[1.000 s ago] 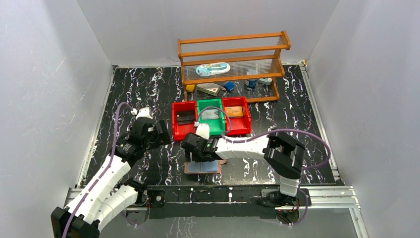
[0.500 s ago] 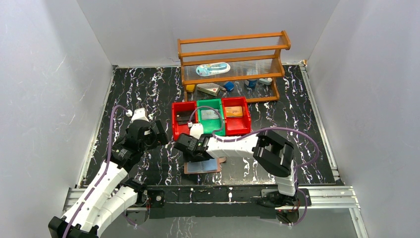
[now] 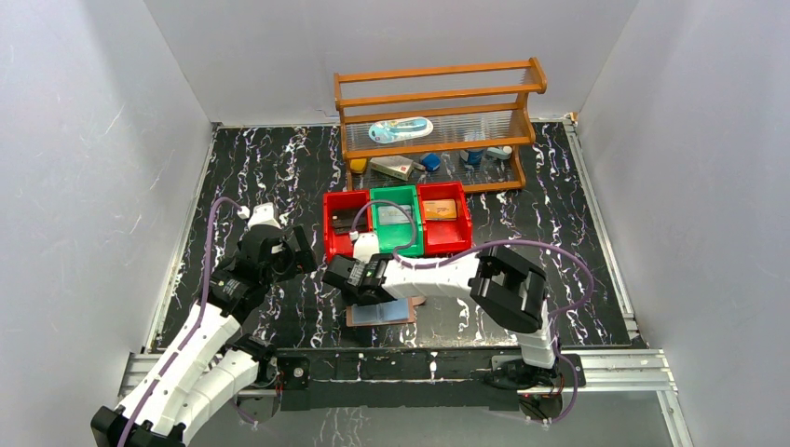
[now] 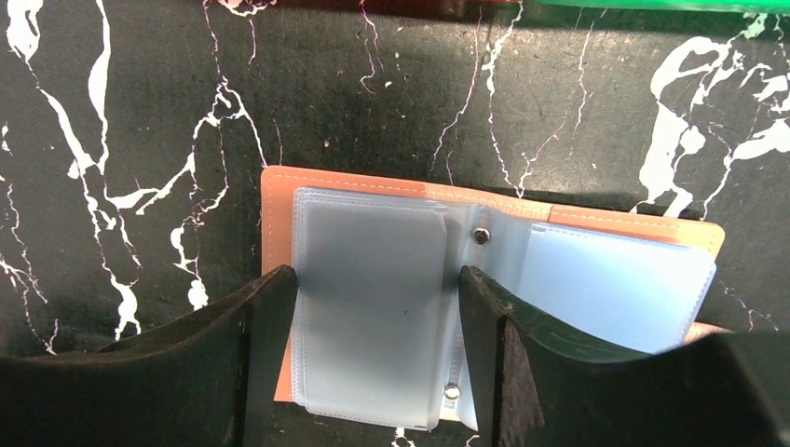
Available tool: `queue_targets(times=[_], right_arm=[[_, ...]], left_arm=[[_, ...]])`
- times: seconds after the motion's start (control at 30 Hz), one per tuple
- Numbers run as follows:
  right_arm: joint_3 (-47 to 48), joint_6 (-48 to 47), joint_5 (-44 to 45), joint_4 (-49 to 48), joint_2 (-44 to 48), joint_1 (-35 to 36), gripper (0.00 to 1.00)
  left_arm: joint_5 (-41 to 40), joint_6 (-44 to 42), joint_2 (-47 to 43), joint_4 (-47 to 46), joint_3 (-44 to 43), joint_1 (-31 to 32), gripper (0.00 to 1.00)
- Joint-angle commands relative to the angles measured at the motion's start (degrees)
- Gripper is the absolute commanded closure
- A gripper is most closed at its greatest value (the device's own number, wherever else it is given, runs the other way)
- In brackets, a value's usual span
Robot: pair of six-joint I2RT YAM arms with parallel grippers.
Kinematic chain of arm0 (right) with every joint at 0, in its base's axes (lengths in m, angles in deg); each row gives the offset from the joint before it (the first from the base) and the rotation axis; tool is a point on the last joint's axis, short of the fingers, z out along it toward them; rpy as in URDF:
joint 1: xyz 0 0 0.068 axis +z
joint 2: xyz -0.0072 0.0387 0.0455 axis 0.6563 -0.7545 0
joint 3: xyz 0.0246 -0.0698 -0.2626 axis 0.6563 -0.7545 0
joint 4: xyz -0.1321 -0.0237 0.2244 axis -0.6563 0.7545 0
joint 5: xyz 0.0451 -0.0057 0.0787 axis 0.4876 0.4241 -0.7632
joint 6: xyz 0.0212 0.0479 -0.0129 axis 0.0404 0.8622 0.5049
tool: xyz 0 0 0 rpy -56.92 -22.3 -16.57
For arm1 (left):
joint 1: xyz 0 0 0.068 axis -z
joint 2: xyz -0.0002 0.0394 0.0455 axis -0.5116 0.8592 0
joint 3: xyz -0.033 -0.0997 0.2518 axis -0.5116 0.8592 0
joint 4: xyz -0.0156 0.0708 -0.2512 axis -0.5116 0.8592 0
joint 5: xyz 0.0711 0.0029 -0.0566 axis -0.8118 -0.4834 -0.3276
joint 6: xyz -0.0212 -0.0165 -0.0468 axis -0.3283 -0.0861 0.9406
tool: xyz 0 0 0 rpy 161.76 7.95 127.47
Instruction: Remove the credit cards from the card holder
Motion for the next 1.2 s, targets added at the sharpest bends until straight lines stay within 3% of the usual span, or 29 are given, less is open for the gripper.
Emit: queue_targets(times=[0.0,0.17,0.37,0.73,0.97,1.17], right_arm=[[0.4,0.91,0.14,2.92,-4.52,0.52,0.31],[-0.94,1.23,0.33,1.49,-3.41,0.62,0.4],[-7.56,0.89,-3.21,-7.27,1.23,-0.22,0.51],[-23.71,3.26,-16.62,-30.08,9.11,-5.3,0.53],[-33.18,7.1,-22.63,-41.79,12.04,-8.36,0.52],[-37.92,9.71,-25.31,-47.63,12.4,-10.13,0.52]], left_arm=[[-0.61,-0.44,-1.15,0.54,0.45,-0.26,0.02],[-0.16,-0.48,-1.05,0.54,0.46,-0.26,0.02],[1.01,-0.75,-0.66,0.21,0.52,-0.26,0.02],[5.71,-1.51,-0.52,-1.52,1.2,-0.26,0.02],[20.73,0.4,-0.33,-7.5,4.49,-0.26,0.03],[38.74,12.52,0.31,-22.27,14.93,-0.26,0.17]])
